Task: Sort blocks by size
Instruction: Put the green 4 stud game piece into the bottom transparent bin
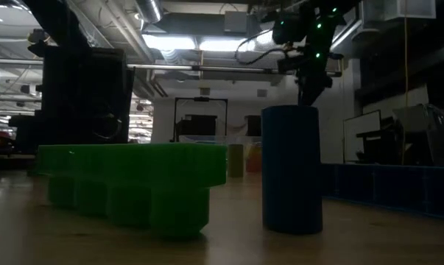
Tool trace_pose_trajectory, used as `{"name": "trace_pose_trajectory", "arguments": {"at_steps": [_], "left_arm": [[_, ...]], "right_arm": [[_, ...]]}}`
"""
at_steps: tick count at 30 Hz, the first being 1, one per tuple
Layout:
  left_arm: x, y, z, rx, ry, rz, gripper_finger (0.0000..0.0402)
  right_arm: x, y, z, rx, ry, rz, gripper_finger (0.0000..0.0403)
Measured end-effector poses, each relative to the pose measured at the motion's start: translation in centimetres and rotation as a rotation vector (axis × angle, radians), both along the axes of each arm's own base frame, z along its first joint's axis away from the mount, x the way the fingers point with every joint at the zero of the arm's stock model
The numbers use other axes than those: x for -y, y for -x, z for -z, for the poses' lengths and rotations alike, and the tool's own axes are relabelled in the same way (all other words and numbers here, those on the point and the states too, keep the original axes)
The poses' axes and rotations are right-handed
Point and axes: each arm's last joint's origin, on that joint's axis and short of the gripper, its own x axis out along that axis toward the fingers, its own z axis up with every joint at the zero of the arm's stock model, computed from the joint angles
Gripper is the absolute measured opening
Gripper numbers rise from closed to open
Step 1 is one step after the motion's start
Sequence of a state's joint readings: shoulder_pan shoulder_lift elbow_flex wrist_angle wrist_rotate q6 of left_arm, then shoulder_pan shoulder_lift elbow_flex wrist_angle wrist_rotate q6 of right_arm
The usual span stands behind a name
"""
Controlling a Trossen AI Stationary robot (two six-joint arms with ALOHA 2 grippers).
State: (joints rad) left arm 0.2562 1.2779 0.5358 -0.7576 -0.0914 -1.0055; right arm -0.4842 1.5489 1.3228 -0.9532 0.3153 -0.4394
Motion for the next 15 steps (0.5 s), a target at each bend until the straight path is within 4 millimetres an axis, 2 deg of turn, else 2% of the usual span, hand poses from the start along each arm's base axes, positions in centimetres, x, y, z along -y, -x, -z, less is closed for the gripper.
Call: {"name": "trace_pose_trajectory", "arguments": {"at_steps": [7,15], "left_arm": [[0.3,-0.7,-1.1,0.178,0.078,0.09,0.0122],[1.2,-3.9,-4.6,0.712,0.097,0.297,0.0122]], "right_arm": [[-1.2,2.1,-2.2,0.053,-0.025,0.055,0.0133],[-2.2,3.6,-3.1,0.088,-0.126,0.091,0.0133]]}}
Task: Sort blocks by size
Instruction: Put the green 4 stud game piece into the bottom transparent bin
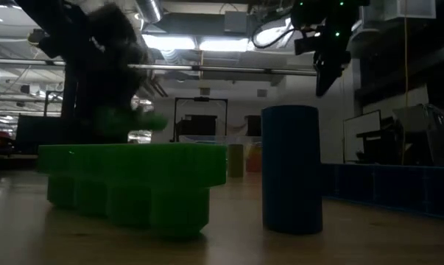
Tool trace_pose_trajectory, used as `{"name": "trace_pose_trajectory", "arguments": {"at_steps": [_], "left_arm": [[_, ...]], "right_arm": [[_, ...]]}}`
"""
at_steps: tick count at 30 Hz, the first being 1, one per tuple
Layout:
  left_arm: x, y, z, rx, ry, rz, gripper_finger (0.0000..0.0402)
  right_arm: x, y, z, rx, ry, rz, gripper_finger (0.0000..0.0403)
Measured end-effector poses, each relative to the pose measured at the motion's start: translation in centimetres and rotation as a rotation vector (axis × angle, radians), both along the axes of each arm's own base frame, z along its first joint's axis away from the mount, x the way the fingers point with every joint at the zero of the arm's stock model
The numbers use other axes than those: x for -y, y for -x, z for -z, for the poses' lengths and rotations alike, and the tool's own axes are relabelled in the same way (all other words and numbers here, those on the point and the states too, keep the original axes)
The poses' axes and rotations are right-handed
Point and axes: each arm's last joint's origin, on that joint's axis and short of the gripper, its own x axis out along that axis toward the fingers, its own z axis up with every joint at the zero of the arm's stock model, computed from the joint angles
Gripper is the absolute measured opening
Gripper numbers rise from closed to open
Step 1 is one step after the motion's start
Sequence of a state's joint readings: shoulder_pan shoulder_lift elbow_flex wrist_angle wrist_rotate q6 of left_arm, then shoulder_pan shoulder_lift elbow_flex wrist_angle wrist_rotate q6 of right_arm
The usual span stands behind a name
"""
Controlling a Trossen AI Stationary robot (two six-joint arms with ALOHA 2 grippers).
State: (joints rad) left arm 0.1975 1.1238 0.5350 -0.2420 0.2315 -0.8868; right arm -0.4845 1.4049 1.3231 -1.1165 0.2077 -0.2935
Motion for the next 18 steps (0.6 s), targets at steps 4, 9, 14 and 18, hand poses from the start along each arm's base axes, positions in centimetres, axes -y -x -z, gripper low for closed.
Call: {"name": "trace_pose_trajectory", "arguments": {"at_steps": [4,9,14,18], "left_arm": [[0.9,-1.9,-1.8,0.262,-0.07,0.074,0.0123],[2.1,-3.7,-2.5,0.449,-0.263,0.191,0.0127],[2.6,-4.6,-2.3,0.512,-0.405,0.279,0.0128],[2.7,-4.8,-2.3,0.536,-0.436,0.32,0.0129]], "right_arm": [[-0.5,0.0,-0.2,0.075,-0.117,-0.054,0.0133],[-0.9,-0.2,-0.3,0.156,-0.238,-0.103,0.0133],[-1.2,-1.3,-0.8,0.319,-0.361,-0.194,0.0133],[-2.1,-3.0,-1.7,0.448,-0.306,-0.37,0.0133]]}}
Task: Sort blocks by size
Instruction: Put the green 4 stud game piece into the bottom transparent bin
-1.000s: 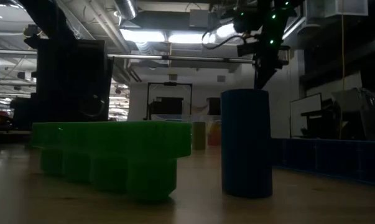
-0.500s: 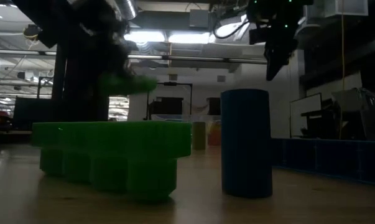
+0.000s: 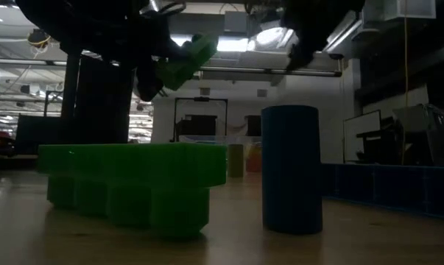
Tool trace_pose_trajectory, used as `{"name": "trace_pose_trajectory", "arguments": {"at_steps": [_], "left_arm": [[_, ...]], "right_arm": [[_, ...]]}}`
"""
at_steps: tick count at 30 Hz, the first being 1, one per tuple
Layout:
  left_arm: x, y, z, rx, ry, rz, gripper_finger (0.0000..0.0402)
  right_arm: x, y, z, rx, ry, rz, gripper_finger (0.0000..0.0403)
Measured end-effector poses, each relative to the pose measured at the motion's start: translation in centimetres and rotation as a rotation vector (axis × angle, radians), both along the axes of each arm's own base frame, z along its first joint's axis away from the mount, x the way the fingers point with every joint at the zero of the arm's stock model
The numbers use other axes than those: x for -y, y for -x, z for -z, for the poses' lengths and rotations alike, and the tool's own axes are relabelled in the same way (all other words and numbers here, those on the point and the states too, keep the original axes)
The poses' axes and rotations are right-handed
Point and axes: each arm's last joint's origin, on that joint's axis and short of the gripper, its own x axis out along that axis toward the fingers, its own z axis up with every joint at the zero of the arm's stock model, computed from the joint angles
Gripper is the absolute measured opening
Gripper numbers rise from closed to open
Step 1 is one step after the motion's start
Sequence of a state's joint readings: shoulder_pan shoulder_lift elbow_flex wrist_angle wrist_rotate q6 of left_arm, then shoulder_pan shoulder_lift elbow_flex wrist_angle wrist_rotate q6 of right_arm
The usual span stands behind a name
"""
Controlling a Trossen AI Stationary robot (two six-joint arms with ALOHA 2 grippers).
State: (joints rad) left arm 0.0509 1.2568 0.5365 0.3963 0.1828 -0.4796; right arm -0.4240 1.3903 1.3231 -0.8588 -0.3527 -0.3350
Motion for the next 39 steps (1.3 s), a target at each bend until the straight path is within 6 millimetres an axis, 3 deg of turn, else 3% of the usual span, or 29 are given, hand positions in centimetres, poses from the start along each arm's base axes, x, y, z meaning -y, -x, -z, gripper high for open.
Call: {"name": "trace_pose_trajectory", "arguments": {"at_steps": [9,15,23,39], "left_arm": [[0.3,0.0,-0.2,0.022,0.019,0.086,0.013],[0.2,0.0,-0.2,0.024,0.021,0.085,0.0131],[0.2,-0.2,-0.8,0.079,0.041,0.078,0.0131],[0.2,-0.3,-1.3,0.133,0.011,0.076,0.0131]], "right_arm": [[-4.3,-5.4,-0.9,0.297,0.318,-0.267,0.0133],[-7.2,-7.7,0.2,0.287,0.49,-0.278,0.0133],[-10.5,-9.3,1.4,0.217,0.705,-0.134,0.0133],[-13.9,-9.6,0.9,0.293,0.769,-0.095,0.0133]]}}
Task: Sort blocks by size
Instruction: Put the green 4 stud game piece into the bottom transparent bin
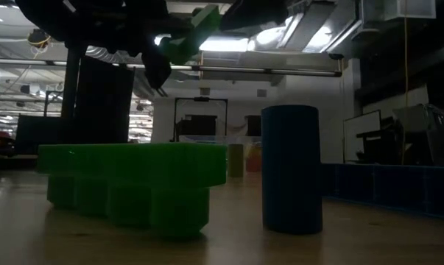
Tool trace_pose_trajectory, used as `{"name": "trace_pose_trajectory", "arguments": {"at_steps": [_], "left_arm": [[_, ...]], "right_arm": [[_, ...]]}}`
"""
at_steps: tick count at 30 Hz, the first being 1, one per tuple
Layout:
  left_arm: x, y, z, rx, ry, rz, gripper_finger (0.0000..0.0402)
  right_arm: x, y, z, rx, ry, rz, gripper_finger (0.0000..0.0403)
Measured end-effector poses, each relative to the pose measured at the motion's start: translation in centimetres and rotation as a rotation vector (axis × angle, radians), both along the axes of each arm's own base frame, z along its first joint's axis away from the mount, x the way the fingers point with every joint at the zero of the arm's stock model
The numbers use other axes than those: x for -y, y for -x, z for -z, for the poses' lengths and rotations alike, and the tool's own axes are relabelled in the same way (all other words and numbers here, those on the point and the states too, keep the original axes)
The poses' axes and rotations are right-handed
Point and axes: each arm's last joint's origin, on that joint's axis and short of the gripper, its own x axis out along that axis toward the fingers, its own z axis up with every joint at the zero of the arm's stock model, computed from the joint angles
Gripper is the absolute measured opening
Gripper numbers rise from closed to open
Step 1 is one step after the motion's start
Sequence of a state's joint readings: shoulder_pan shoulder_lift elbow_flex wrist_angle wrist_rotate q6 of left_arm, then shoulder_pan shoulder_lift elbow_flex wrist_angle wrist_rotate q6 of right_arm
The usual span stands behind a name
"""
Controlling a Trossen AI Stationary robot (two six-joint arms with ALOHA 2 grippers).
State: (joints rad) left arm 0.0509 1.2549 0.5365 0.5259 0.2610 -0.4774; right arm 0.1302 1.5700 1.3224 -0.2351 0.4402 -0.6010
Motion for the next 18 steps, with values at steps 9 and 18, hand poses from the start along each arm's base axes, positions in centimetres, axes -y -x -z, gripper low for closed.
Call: {"name": "trace_pose_trajectory", "arguments": {"at_steps": [9,18], "left_arm": [[0.0,-0.1,-0.4,0.046,-0.013,-0.004,0.0131],[0.0,-0.1,-0.5,0.051,-0.013,-0.004,0.0131]], "right_arm": [[-1.8,0.3,-0.1,0.009,0.043,0.025,0.0133],[-2.6,0.5,-0.3,0.02,0.101,0.062,0.0133]]}}
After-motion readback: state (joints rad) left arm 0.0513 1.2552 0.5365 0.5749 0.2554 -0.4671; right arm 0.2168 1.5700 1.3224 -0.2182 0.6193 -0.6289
